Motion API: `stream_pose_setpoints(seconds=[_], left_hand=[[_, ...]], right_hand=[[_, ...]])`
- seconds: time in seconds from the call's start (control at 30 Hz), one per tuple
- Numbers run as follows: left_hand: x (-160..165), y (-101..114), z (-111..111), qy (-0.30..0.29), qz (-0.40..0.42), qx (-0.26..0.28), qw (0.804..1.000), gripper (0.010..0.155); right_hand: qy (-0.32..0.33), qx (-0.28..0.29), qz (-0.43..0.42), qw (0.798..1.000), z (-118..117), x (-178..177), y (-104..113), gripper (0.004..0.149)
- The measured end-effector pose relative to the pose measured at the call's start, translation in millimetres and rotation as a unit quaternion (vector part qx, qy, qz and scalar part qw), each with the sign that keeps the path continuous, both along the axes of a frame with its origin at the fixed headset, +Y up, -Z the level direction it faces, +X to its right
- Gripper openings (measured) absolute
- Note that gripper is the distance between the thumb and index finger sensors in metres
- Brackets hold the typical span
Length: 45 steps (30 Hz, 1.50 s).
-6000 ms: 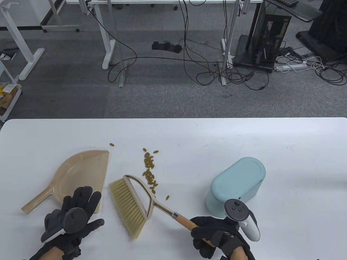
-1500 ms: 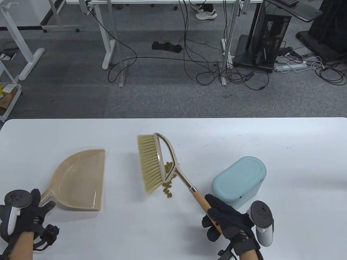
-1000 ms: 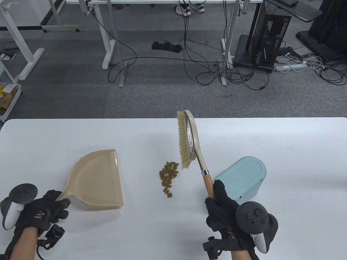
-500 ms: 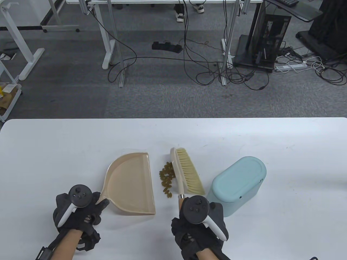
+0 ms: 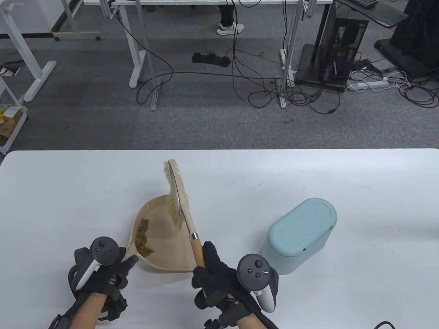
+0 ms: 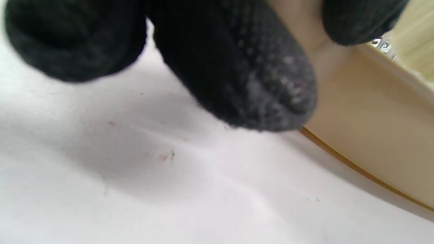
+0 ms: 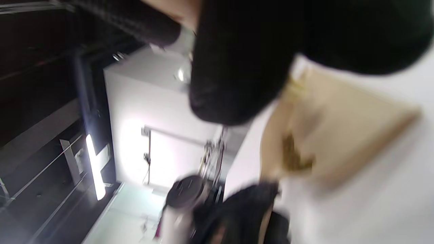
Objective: Sweep raisins on the table into the desktop trash can
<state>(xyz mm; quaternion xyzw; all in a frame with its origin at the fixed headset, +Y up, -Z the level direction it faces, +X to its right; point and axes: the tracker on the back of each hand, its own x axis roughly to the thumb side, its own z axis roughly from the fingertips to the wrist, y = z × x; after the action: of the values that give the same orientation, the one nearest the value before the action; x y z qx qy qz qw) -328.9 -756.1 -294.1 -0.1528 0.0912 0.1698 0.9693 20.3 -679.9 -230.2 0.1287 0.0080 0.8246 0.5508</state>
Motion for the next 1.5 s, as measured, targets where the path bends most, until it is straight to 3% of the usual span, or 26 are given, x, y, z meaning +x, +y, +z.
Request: stream_pose_setpoints(seconds=[0.07, 0.17, 0.27, 0.5, 0.6, 0.8, 0.93, 1.03, 1.17, 1.23, 1.33, 1.5], left_hand=[[-0.8, -3.7, 0.7, 0.001, 0.003, -0.004, 1.0, 0.067], [-3.2, -8.0, 2.3, 0.003, 0.017, 0.004, 1.0, 0.067], [-2.4, -7.3, 2.7, 0.001, 0.01, -0.001, 1.0, 0.068], [-3.0, -8.9, 4.5, 0.001, 0.013, 0.006, 1.0, 0.068], [-3.4, -9.1, 4.7, 0.003, 0.019, 0.004, 1.0, 0.068], [-3.3, -9.5, 5.6, 0.006, 0.021, 0.007, 1.0, 0.068], [-3.5, -9.7, 5.8, 0.006, 0.023, 0.006, 1.0, 0.068], [-3.7, -10.0, 6.0, 0.007, 0.023, 0.008, 1.0, 0.068], [-3.8, -9.9, 5.7, 0.007, 0.021, 0.005, 1.0, 0.068], [-4.1, -10.1, 5.9, 0.007, 0.022, 0.006, 1.0, 0.068], [-4.6, -10.4, 5.6, 0.007, 0.026, 0.004, 1.0, 0.068], [-4.9, -10.5, 5.5, 0.008, 0.027, 0.005, 1.0, 0.068]], right_hand=[[-0.037, 0.078, 0.105, 0.991, -5.6, 6.3, 0.1, 0.072], [-0.09, 0.158, 0.289, 0.94, -12.5, 10.0, -9.6, 0.07], [-0.106, 0.166, 0.399, 0.895, -20.0, 10.8, -27.9, 0.07], [-0.084, 0.132, 0.551, 0.819, -33.8, 9.1, -67.1, 0.069], [-0.067, 0.113, 0.569, 0.812, -34.2, 3.7, -71.3, 0.069], [0.009, 0.014, 0.604, 0.797, -33.3, -14.0, -88.1, 0.078], [0.031, 0.031, 0.637, 0.77, -30.8, -25.8, -94.2, 0.079], [0.051, 0.023, 0.643, 0.763, -29.8, -31.1, -96.0, 0.076], [0.048, 0.001, 0.636, 0.77, -30.5, -27.3, -93.3, 0.076], [0.043, 0.012, 0.61, 0.791, -28.4, -21.3, -85.2, 0.078], [-0.033, 0.152, 0.529, 0.834, -19.0, -14.4, -52.6, 0.083], [-0.14, 0.185, 0.428, 0.874, -15.4, 14.6, -2.1, 0.091]])
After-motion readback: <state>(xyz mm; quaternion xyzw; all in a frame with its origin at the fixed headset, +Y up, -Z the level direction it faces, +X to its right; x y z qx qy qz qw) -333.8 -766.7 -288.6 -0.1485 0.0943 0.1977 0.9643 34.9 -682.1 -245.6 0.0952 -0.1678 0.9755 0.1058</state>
